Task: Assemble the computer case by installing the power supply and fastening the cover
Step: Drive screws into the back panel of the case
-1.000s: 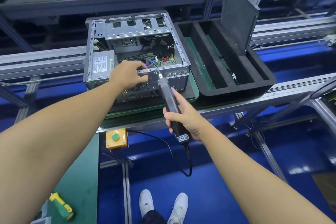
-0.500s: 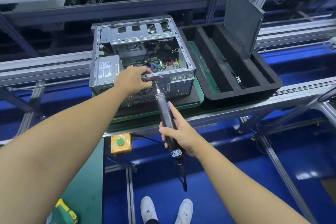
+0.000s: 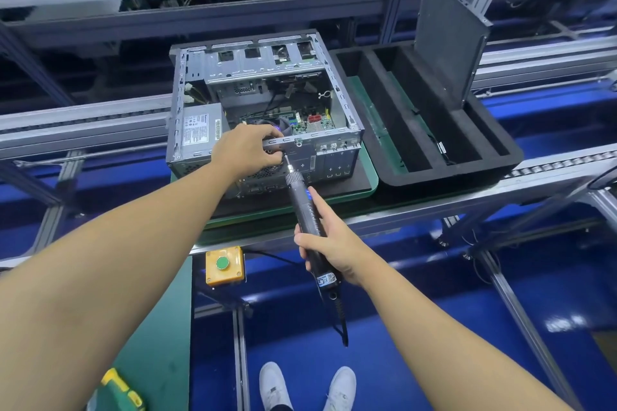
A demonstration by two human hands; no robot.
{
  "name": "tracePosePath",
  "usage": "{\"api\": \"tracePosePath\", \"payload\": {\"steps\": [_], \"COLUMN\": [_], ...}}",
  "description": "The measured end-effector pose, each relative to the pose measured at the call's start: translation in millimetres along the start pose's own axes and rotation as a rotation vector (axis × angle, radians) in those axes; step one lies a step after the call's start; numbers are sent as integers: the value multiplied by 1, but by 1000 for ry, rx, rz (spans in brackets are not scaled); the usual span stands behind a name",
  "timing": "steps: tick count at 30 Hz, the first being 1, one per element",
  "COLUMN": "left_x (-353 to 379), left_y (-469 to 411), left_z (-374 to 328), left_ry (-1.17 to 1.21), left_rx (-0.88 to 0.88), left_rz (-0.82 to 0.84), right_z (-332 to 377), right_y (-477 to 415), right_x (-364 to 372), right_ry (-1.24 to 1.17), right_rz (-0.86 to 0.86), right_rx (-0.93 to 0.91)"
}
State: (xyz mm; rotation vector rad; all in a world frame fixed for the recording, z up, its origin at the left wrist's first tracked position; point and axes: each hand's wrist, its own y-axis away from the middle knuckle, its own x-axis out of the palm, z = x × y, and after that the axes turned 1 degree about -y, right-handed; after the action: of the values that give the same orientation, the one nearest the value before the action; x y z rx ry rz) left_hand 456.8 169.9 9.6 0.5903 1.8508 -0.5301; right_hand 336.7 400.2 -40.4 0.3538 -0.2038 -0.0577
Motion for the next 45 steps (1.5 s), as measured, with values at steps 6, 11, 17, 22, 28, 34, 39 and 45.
{"api": "tracePosePath", "payload": {"steps": [6, 11, 17, 22, 28, 34, 39, 45], "left_x": [0, -2, -2, -2, -1, 0, 5, 5], "left_y": [-1, 0, -3, -4, -4, -4, -2, -3], "left_z": [-1, -1, 2, 3, 2, 2, 0, -2], "left_ry": [-21, 0, 13, 21, 34, 20, -10, -29], "left_rx": [10, -1, -7, 6, -7, -5, -25, -37], "left_rz": [-15, -4, 26, 29, 29, 6, -51, -67], "right_z": [-1, 3, 10, 12, 10, 5, -3, -3], "right_y": [-1, 1, 2, 4, 5, 8, 11, 11], "right_x": [1, 2, 6, 7, 8, 3, 2, -1], "right_ry": [39, 105, 94, 101, 100, 92, 94, 94], "right_rz": [-25, -45, -43, -48, -60, -71, -54, -60], "right_rx": [1, 2, 20, 33, 14, -23, -45, -62]}}
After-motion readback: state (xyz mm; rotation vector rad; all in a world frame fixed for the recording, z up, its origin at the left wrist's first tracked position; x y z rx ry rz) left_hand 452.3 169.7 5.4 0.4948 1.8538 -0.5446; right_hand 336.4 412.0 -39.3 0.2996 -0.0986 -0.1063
